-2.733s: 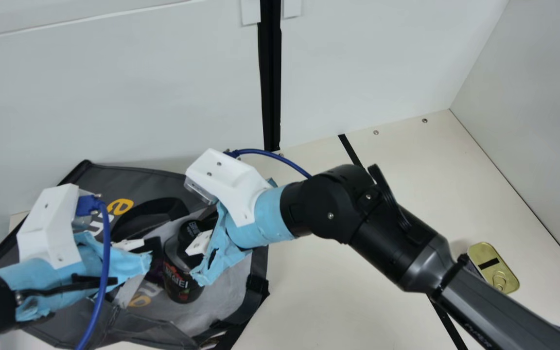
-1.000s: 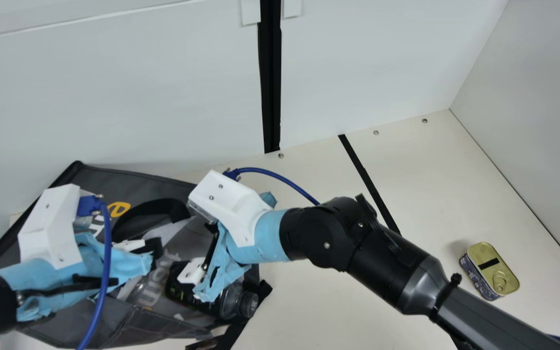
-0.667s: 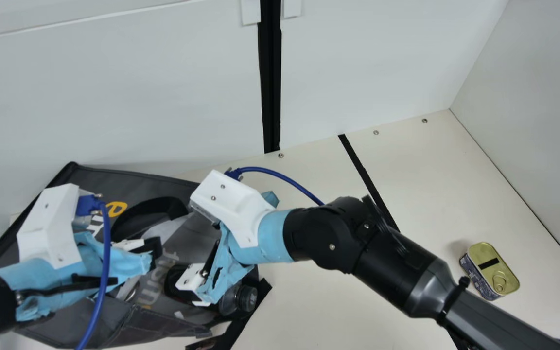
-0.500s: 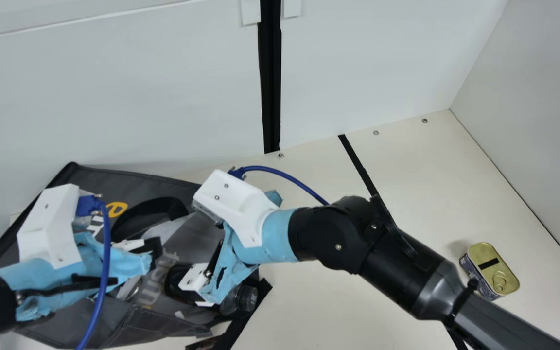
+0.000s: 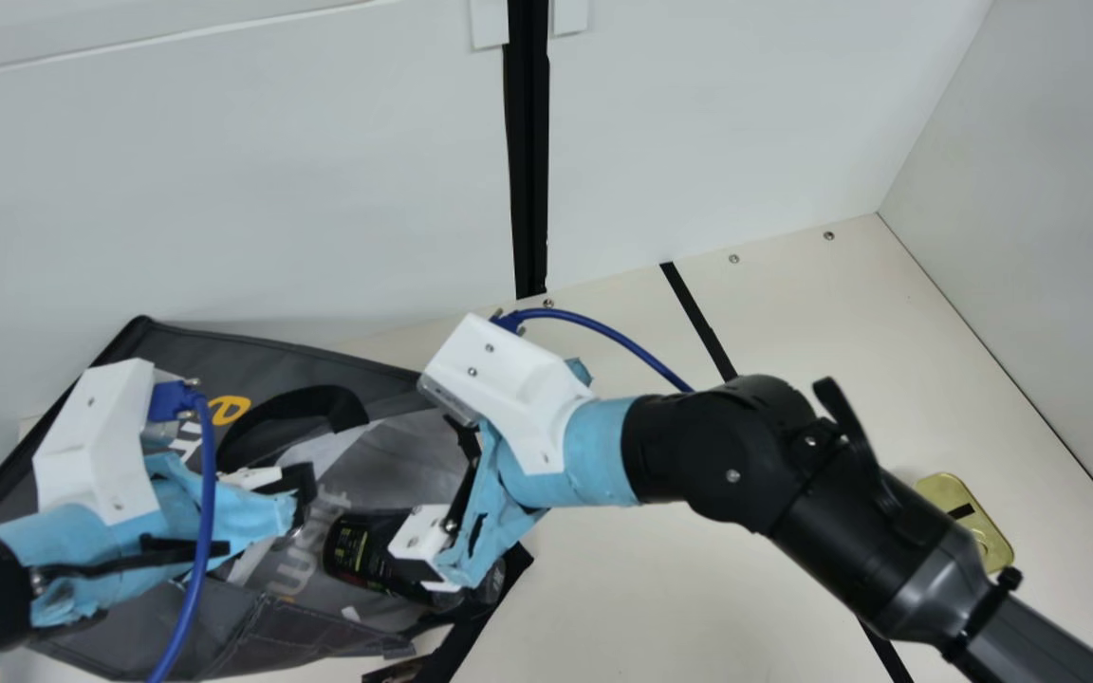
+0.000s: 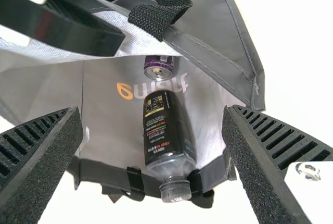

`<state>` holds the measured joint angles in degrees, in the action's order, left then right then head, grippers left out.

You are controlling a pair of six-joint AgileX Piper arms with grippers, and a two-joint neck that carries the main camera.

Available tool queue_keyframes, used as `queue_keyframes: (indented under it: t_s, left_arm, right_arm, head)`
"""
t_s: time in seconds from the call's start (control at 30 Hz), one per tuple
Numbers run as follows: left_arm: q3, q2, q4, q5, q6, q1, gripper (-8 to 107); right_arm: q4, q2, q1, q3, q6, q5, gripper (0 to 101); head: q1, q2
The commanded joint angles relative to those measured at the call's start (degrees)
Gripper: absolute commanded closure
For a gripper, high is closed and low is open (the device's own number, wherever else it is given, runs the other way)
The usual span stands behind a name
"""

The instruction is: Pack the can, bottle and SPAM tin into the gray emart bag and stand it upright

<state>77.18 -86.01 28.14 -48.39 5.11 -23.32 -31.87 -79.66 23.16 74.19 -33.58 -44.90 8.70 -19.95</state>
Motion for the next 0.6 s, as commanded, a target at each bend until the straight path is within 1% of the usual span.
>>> queue_keyframes:
  t_s: [0.0, 0.57]
  left_arm:
    - [0.0, 0.0, 0.0, 0.0, 0.0, 0.0, 107]
    - [0.0, 0.0, 0.0, 0.0, 0.0, 0.0, 107]
  right_arm:
    - [-0.43, 0.69, -0.87, -0.2, -0.67, -0.66, 6]
    - [-4.28, 7.21, -10.27, -1.17, -7.89, -8.21, 6]
  head:
    - [1.3, -0.05]
    - [1.3, -0.05]
